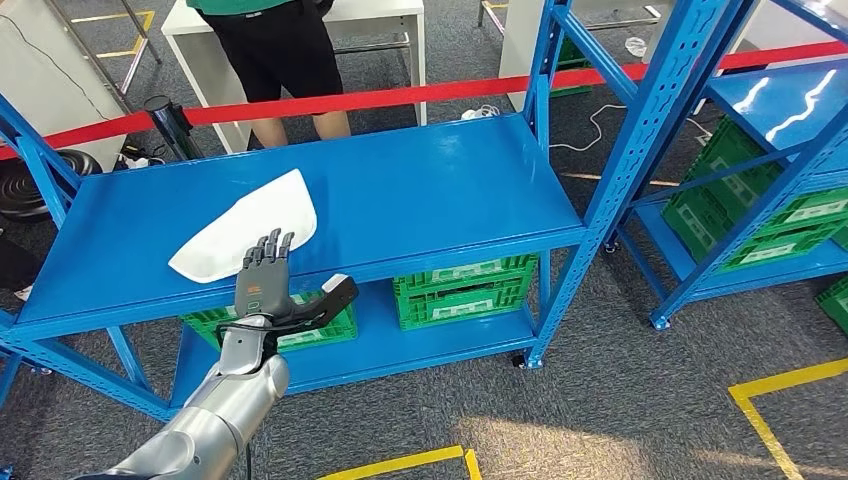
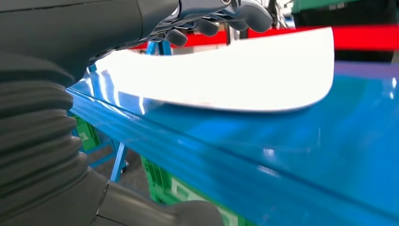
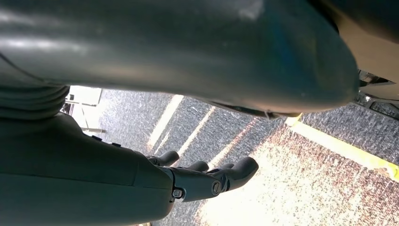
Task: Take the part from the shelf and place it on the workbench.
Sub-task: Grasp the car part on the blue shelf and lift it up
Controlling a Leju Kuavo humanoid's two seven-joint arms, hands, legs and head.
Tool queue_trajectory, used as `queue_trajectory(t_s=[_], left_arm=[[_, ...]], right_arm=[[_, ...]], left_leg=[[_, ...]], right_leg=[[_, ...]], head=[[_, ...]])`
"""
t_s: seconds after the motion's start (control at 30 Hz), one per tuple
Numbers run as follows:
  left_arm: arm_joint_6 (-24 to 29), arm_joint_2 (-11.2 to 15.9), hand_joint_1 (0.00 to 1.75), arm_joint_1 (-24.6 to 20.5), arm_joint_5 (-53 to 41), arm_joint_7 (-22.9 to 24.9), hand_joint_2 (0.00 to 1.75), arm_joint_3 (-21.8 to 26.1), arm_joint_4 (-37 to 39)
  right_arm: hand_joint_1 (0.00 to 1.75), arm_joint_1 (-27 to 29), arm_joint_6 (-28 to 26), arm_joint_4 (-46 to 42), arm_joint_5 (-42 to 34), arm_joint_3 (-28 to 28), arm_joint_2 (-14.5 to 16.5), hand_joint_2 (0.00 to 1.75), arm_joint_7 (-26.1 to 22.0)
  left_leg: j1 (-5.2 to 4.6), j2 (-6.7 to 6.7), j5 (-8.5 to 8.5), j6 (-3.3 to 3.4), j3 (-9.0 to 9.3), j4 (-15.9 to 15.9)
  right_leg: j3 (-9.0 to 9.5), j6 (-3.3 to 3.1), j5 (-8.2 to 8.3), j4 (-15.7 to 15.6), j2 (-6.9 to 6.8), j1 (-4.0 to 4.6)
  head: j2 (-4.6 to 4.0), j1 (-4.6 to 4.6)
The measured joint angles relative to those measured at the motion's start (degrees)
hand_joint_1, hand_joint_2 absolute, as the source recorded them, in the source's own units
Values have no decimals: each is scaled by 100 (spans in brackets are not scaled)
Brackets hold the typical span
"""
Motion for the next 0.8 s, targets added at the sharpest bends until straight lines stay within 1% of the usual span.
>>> queue_trajectory(t_s=[0.27,0.43,0.67,0.7,0.8], left_arm=[[213,2,0,33,-150,115,175,-161,14],[415,15,0,48,-153,-9,175,-209,16],[417,20,2,39,-169,-221,175,-294,4],[437,19,42,37,-169,-266,175,-304,0],[505,7,171,34,-169,-391,175,-326,-5]], right_arm=[[0,5,-11,0,35,0,5,0,0],[0,9,-3,0,74,10,5,0,0],[0,9,40,0,126,96,5,0,0],[0,9,43,0,128,102,5,0,0],[0,8,43,0,122,112,5,0,0]], left_leg=[[0,0,-1,1,-2,0],[0,0,-1,1,-2,1],[0,0,-1,1,-2,3],[0,0,-1,1,-2,3],[0,0,-1,2,-2,4]], right_leg=[[0,0,0,0,0,0],[0,0,0,0,0,0],[-1,0,0,0,0,0],[-1,0,0,0,0,0],[-1,0,0,0,0,0]], head=[[0,1],[0,1],[0,1],[0,1],[0,1]])
